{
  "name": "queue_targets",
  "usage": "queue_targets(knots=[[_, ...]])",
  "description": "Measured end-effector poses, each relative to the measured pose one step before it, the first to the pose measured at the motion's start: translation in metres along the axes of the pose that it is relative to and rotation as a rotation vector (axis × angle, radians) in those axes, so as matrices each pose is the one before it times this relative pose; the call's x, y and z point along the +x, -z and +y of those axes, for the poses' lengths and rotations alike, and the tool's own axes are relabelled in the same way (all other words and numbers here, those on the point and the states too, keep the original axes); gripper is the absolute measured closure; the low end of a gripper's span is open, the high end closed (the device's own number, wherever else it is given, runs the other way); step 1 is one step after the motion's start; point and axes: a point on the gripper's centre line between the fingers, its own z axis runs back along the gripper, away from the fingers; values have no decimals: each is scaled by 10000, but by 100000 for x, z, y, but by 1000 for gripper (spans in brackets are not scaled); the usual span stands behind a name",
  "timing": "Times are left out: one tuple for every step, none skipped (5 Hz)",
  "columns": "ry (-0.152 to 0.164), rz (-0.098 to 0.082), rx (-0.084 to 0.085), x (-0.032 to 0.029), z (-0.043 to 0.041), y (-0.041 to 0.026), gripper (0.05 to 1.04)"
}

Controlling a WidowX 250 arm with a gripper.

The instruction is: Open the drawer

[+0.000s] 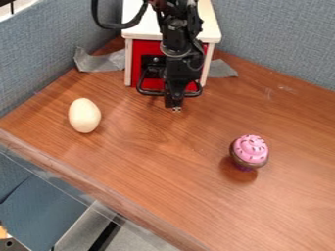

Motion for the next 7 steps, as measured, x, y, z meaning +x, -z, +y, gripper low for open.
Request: queue_targets(knots=[[-36, -72, -347, 260, -610, -30, 939], [119, -134, -239, 789, -914, -171, 939], [84, -93, -104, 380, -755, -216, 940], [46, -68, -112, 374, -803, -251, 940], [109, -24, -146, 376, -877, -54, 939], [23, -108, -83, 313, -793, -103, 939], [127, 3, -71, 400, -875, -41, 939]])
